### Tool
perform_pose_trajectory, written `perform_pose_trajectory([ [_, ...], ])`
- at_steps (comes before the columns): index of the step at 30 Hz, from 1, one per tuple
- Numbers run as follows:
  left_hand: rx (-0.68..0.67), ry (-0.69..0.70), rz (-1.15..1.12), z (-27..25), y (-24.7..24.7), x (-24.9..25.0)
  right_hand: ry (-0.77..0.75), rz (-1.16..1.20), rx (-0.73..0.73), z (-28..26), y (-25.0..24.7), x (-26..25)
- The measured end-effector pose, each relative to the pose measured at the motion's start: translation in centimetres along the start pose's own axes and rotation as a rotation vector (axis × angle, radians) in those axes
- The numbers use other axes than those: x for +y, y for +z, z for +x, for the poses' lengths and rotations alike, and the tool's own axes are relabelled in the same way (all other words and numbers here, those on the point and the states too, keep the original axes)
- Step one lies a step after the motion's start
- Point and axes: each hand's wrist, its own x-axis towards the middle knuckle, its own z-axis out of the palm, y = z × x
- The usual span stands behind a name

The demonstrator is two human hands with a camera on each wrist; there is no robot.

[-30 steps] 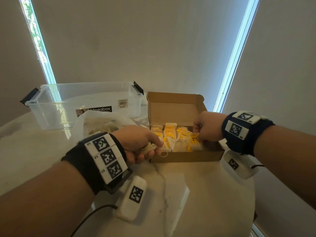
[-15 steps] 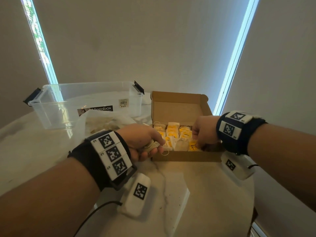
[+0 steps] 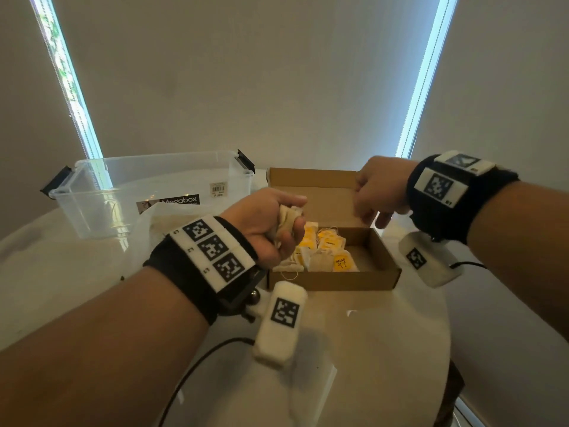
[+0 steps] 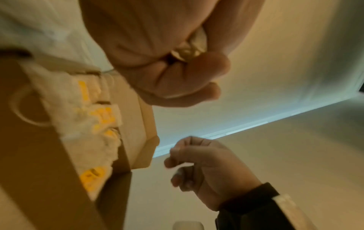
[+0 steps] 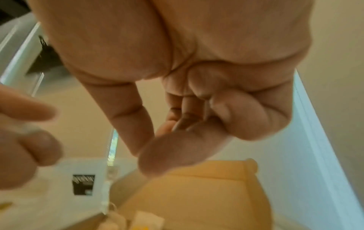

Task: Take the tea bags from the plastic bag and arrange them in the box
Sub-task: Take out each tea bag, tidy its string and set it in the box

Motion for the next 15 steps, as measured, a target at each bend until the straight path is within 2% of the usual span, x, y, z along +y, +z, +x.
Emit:
perform_pose_trajectory([
  [4,0.056,0.105,-0.214,1.0,1.3,0.3,-0.166,0.276,0.021,-1.9,-0.5,-1.3],
  [8,0.111,0.191,-0.226,2.1,1.9,0.0,-0.250,0.527,-0.091,-3.7,-0.2,-2.7],
  [11,0.139,0.237,-0.237,2.4,2.5,-0.3,-0.244,0.513,-0.128,-4.1,0.7,-3.1],
  [15,0.081,0.217,-0.298,2.5,2.4,-0.6,-0.258,0.520,-0.111,-3.8,1.5,-3.0],
])
